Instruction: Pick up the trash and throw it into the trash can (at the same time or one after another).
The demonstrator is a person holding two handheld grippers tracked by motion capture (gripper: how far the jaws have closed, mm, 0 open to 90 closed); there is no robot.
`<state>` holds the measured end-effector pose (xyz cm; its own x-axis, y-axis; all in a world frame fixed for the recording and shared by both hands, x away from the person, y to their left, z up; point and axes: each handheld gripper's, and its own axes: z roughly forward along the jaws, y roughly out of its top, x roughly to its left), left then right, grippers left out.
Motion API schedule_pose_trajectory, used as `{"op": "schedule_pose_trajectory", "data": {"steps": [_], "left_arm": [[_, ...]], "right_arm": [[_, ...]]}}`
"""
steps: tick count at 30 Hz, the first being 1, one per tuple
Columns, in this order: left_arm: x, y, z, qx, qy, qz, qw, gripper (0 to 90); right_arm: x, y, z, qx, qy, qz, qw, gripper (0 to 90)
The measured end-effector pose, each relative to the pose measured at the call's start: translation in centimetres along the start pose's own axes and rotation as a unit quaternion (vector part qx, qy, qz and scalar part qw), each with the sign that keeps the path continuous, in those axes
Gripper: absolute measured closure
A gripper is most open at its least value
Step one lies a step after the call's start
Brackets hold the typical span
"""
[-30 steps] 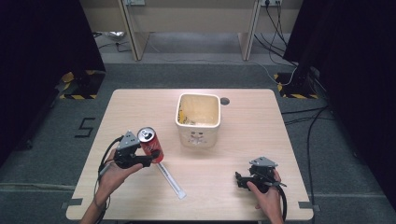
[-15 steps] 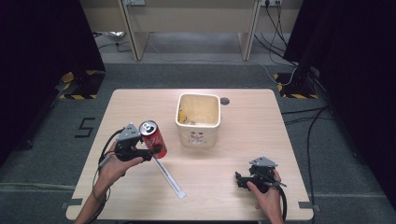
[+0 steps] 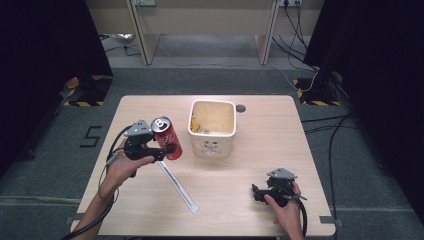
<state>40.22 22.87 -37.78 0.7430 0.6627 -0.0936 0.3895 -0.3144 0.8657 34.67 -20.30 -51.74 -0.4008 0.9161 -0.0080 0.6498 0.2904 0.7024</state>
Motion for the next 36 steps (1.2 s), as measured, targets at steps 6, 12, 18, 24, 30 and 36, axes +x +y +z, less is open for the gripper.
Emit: {"op": "schedule_pose_trajectory", "data": {"steps": [6, 12, 18, 24, 30, 36], "left_arm": [[0.1, 1.1, 0.1, 0.001, -0.006, 0.005, 1.0, 33.7], [0.5, 2.6, 0.4, 0.002, -0.009, 0.009, 0.9999, 33.7], [0.5, 3.7, 0.7, -0.004, -0.014, 0.012, 0.9998, 33.7], [0.7, 4.9, 1.1, -0.008, -0.022, 0.009, 0.9997, 33.8], [0.8, 5.8, 1.5, -0.01, -0.02, 0.011, 0.9997, 33.7], [0.8, 7.0, 2.2, -0.009, -0.02, 0.015, 0.9996, 33.8]], "right_arm": [[0.0, 0.0, 0.0, 0.0, 0.0, -0.001, 1.0, 3.3], [0.0, 0.0, 0.0, -0.001, 0.0, -0.001, 1.0, 3.3], [0.0, 0.0, 0.0, -0.001, 0.0, -0.001, 1.0, 3.3], [0.0, 0.0, 0.0, -0.001, -0.001, -0.001, 1.0, 3.3], [0.0, 0.0, 0.0, -0.001, 0.0, -0.001, 1.0, 3.3], [0.0, 0.0, 0.0, -0.001, 0.0, -0.001, 1.0, 3.3]]}}
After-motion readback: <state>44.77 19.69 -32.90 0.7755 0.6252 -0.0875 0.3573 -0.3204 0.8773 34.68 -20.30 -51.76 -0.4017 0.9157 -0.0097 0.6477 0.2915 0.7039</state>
